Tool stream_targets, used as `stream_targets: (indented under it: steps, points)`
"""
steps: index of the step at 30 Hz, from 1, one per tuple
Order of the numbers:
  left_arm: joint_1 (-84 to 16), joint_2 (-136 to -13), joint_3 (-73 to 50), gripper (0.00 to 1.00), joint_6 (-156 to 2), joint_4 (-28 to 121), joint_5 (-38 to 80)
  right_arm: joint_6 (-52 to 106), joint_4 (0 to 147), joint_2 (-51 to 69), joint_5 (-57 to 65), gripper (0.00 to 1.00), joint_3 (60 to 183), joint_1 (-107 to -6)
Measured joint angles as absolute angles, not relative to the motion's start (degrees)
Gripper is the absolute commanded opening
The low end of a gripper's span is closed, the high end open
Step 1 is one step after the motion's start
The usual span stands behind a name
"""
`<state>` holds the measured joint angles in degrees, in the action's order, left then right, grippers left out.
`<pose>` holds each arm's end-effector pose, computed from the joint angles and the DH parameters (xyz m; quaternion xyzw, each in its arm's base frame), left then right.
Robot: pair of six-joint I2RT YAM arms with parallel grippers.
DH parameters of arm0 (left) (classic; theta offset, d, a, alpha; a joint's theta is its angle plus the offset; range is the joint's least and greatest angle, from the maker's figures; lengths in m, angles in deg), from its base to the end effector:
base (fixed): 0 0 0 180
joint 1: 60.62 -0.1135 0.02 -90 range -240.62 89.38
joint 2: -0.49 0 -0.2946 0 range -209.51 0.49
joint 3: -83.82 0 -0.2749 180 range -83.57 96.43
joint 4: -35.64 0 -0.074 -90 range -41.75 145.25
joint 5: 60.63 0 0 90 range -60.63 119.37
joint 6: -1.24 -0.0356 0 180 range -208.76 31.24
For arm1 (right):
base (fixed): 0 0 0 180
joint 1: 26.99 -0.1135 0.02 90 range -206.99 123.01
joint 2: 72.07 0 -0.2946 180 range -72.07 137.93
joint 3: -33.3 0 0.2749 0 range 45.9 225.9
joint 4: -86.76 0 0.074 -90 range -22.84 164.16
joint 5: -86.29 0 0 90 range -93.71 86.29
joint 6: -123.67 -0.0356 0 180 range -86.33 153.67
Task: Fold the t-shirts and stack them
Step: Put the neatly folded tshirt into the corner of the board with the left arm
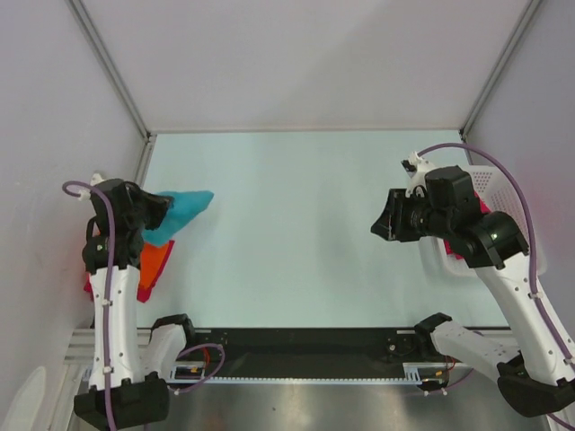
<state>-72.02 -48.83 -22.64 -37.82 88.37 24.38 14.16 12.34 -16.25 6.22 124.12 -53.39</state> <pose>0.1720 0.0315 0.3974 -0.4254 0.7462 -0.2080 0.4680 0.1441 0.0784 0.4456 -0.0910 0.8969 0.2380 0.3614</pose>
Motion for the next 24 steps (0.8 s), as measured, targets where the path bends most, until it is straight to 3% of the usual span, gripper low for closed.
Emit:
stream_targets:
  steps: [7,12,16,24]
  points:
    - [-72.39,-52.45,-27.54,0.0,-37.78,92.11,24.03,14.44,12.9,-17.91,7.99,0.41,122.57,-53.39]
    - [-72.44,-52.45,-28.98,0.0,-37.78,91.21,22.94,13.59,19.29,-17.76,16.19,0.38,114.0,-53.39]
    - [-73.51,-52.5,-28.92,0.0,-37.91,90.86,22.96,11.47,26.43,-10.35,22.79,0.38,107.97,-53.6]
    - [-84.52,-52.91,-28.7,0.0,-40.38,91.25,19.07,11.64,32.75,2.65,24.5,0.37,111.14,-56.45]
